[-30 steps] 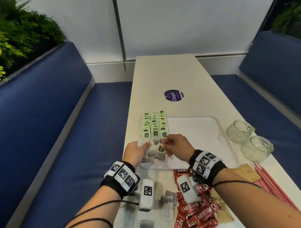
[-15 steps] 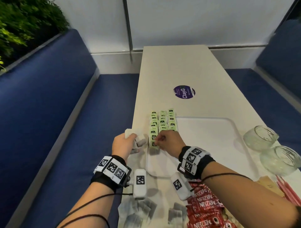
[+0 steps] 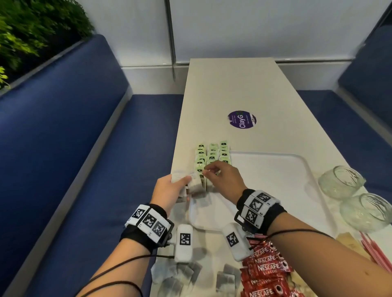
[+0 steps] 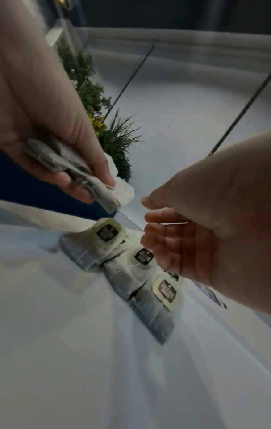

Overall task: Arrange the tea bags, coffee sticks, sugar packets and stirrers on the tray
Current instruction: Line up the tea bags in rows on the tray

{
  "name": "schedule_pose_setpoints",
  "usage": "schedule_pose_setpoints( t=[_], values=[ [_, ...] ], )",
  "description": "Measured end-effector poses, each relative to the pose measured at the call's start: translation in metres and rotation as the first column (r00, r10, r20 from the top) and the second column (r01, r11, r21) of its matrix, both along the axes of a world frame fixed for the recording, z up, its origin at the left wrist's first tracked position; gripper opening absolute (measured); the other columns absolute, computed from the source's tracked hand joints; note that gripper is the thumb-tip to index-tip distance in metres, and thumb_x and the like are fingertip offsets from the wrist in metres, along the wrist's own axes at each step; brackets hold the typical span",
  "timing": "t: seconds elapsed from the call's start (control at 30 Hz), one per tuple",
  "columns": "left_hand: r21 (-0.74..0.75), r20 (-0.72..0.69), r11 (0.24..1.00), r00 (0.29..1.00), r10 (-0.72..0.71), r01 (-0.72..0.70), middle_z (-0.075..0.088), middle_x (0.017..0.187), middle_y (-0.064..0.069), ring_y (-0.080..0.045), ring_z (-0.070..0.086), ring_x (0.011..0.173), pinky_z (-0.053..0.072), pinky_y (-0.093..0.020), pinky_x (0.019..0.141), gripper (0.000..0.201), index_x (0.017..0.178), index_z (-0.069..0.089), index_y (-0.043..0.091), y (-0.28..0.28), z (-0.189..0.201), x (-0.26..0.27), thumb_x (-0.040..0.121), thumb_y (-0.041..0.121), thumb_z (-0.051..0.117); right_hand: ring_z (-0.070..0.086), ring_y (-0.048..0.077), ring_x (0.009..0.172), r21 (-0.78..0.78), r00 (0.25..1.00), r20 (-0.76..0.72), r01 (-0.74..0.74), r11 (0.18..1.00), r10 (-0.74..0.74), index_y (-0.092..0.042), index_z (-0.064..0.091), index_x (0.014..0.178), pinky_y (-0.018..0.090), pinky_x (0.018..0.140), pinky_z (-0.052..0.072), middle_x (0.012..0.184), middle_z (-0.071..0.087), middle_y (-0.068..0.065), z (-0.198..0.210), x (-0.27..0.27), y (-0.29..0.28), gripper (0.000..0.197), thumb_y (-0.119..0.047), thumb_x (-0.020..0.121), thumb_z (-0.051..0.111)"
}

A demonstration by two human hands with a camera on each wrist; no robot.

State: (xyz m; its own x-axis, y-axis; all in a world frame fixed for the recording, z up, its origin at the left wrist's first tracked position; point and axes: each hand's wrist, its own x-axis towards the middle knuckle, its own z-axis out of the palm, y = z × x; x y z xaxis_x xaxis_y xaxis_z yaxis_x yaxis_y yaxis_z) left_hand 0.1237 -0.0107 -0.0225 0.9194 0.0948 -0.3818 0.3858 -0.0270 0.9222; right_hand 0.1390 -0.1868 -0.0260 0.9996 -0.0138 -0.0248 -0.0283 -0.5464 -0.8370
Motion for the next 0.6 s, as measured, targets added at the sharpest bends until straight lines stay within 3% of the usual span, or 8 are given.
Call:
schedule_pose_setpoints(
  t=[0.07, 0.17, 0.3, 0.37, 0.43, 0.5, 0.6],
  values=[
    [-0.016, 0.002, 0.998, 0.998, -0.063, 0.063, 0.071, 0.08, -0.009, -0.02, 0.065, 0.064, 0.057, -0.028, 0.055, 0.011, 0.097, 0.073, 0.008, -0.01, 0.005, -0.004, 0.089, 0.016, 0.071, 0.054, -0.003, 0.071, 0.042, 0.999, -0.015, -0.031, 0.999, 0.031, -0.017, 0.07, 0.092, 0.006, 0.06, 0.038, 0.079, 0.061, -0.013, 0.005, -0.007, -0.005, 0.013, -0.029, 0.088, 0.068],
    [0.004, 0.018, 0.993, 0.993, -0.114, 0.114, 0.07, 0.069, -0.006, -0.019, 0.067, 0.055, 0.058, -0.03, 0.053, 0.01, 0.094, 0.073, 0.005, -0.024, 0.012, -0.007, 0.089, 0.014, 0.071, 0.051, 0.004, 0.064, -0.018, 0.999, -0.009, -0.052, 0.998, 0.052, -0.018, 0.063, 0.081, 0.007, 0.055, 0.037, 0.069, 0.057, -0.01, 0.008, -0.016, -0.013, 0.011, -0.024, 0.088, 0.068],
    [0.253, 0.109, 0.966, 0.99, -0.089, 0.059, 0.074, 0.074, -0.009, -0.019, 0.072, 0.057, 0.057, -0.031, 0.05, 0.012, 0.078, 0.075, 0.008, -0.033, 0.014, -0.007, 0.086, 0.013, 0.067, 0.049, 0.009, 0.064, -0.072, 0.998, 0.017, 0.069, 0.995, -0.068, -0.016, 0.058, 0.077, 0.015, 0.054, 0.035, 0.068, 0.056, -0.006, 0.009, -0.024, -0.028, 0.013, -0.021, 0.088, 0.063],
    [0.309, 0.134, 0.942, 0.974, -0.181, 0.133, 0.073, 0.069, -0.005, -0.014, 0.07, 0.057, 0.055, -0.027, 0.047, 0.012, 0.079, 0.074, 0.013, -0.041, 0.016, -0.012, 0.088, 0.017, 0.067, 0.05, 0.009, 0.064, -0.105, 0.998, 0.029, 0.064, 0.992, -0.061, -0.016, 0.058, 0.076, 0.018, 0.055, 0.036, 0.068, 0.057, -0.006, 0.011, -0.029, -0.03, 0.014, -0.022, 0.087, 0.063],
    [0.251, 0.124, 0.946, 0.962, -0.242, 0.205, 0.074, 0.07, -0.001, -0.012, 0.071, 0.06, 0.052, -0.026, 0.047, 0.01, 0.084, 0.073, 0.022, -0.051, 0.018, -0.019, 0.091, 0.019, 0.067, 0.056, 0.012, 0.066, -0.124, 0.999, 0.04, 0.027, 0.992, -0.022, -0.016, 0.06, 0.076, 0.022, 0.058, 0.042, 0.069, 0.061, -0.004, 0.012, -0.034, -0.029, 0.015, -0.024, 0.087, 0.064],
    [0.18, 0.12, 0.964, 0.968, -0.22, 0.196, 0.075, 0.073, -0.003, -0.016, 0.073, 0.067, 0.053, -0.029, 0.051, 0.012, 0.087, 0.073, 0.02, -0.057, 0.018, -0.023, 0.093, 0.022, 0.064, 0.062, 0.017, 0.071, -0.122, 0.999, 0.054, 0.012, 0.992, -0.005, -0.016, 0.063, 0.077, 0.03, 0.066, 0.05, 0.071, 0.067, -0.001, 0.012, -0.038, -0.027, 0.015, -0.027, 0.087, 0.063],
    [0.135, 0.134, 0.974, 0.971, -0.199, 0.181, 0.075, 0.076, -0.009, -0.021, 0.074, 0.07, 0.053, -0.031, 0.054, 0.017, 0.089, 0.073, 0.016, -0.061, 0.018, -0.026, 0.094, 0.028, 0.063, 0.065, 0.016, 0.076, -0.141, 0.996, 0.084, -0.019, 0.99, 0.031, -0.018, 0.07, 0.084, 0.032, 0.073, 0.052, 0.078, 0.072, -0.002, 0.012, -0.04, -0.027, 0.013, -0.025, 0.088, 0.06]
  ],
)
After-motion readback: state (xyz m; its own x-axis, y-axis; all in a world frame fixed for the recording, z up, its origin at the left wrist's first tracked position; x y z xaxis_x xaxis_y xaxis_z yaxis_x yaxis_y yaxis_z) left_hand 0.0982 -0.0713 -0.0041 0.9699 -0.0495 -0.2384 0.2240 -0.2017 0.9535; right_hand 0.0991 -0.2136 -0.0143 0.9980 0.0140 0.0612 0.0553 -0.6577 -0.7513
